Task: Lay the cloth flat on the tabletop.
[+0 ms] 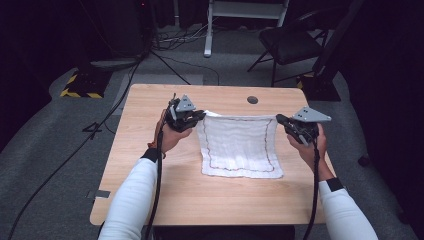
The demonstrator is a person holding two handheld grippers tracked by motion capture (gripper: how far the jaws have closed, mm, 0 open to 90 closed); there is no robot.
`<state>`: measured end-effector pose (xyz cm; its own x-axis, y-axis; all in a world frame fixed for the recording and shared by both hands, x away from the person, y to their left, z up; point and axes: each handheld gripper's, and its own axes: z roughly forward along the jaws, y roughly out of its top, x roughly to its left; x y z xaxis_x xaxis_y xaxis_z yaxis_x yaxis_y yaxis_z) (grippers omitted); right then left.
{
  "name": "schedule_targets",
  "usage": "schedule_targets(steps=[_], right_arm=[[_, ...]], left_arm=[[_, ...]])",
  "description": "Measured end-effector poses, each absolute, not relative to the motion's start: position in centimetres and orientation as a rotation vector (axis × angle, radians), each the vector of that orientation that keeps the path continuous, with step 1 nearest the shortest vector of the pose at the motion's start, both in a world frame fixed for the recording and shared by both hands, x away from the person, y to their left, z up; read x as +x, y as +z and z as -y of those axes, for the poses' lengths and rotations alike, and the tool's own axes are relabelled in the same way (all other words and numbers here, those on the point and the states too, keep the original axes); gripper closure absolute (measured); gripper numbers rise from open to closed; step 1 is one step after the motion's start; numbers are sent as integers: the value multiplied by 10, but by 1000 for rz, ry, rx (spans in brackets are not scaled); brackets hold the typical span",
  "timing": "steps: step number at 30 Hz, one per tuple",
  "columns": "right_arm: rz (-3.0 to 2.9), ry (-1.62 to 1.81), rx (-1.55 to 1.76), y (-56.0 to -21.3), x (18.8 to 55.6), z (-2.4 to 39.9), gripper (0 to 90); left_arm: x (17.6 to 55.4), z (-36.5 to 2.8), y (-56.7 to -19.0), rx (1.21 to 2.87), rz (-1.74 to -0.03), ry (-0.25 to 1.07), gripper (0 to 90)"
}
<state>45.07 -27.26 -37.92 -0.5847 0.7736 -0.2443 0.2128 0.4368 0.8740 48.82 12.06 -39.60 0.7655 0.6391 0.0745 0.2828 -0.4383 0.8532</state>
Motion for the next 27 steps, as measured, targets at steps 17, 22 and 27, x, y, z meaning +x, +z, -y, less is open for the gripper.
schedule_targets(steps=[17, 22, 27], right_arm=[[-2052, 932, 977, -407, 529, 249, 826], [-2126, 903, 972, -418, 528, 249, 771], [-2234, 960, 941, -429, 507, 258, 702]], left_arm=[[548, -111, -434, 2012, -1040, 567, 586], [535, -105, -444, 2101, -950, 507, 438], [505, -100, -450, 2178, -841, 428, 333]])
